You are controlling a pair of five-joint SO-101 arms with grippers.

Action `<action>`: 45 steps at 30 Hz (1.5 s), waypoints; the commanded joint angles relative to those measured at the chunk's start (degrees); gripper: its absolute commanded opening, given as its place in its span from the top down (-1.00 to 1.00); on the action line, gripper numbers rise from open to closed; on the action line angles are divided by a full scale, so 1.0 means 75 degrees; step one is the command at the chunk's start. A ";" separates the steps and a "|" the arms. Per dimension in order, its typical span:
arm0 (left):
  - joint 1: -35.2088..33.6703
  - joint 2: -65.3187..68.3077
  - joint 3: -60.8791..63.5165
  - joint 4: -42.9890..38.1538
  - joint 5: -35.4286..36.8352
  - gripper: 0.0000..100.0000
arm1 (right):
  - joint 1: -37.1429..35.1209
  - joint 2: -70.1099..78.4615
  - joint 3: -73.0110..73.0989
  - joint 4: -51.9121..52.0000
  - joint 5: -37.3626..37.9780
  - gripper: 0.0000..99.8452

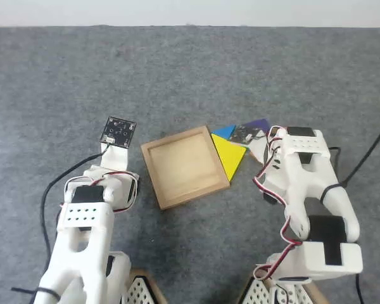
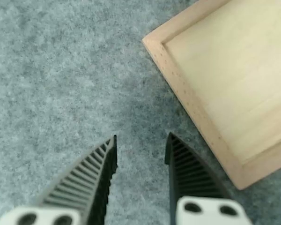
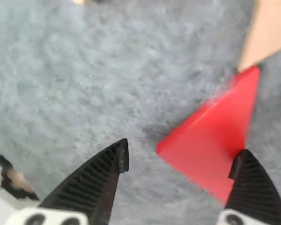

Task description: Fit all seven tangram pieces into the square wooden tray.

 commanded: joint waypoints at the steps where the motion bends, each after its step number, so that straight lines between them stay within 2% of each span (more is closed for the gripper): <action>1: 0.0047 0.0012 -0.0053 -0.0105 -0.0012 0.66 | 0.0275 -0.0486 0.0000 0.0158 0.1676 0.32; 5: 0.0047 0.0012 -0.0053 -0.0105 -0.0012 0.66 | 0.0615 -0.0299 0.0012 0.0100 0.2696 0.32; 9: 0.0047 0.0012 -0.0053 -0.0105 -0.0012 0.66 | 0.0662 0.0006 0.0012 0.0053 0.3012 0.31; 13: 0.0047 0.0012 -0.0053 -0.0105 -0.0012 0.66 | 0.0604 0.0240 0.0012 -0.0533 0.2462 0.31; 29: 0.0035 0.0012 -0.0053 -0.0105 -0.0012 0.66 | 0.0545 0.0967 -0.0023 -0.1155 0.2438 0.33; 32: 0.0035 0.0012 -0.0053 -0.0105 -0.0012 0.66 | 0.0545 0.0967 -0.0023 -0.1131 0.2391 0.49; 37: 0.0035 0.0012 -0.0053 -0.0094 -0.0012 0.66 | 0.0533 0.0979 -0.0399 -0.1119 0.1582 0.81; 45: 0.0023 0.0012 -0.0053 -0.0094 -0.0012 0.66 | 0.0475 0.0979 -0.1266 -0.0440 0.0914 0.78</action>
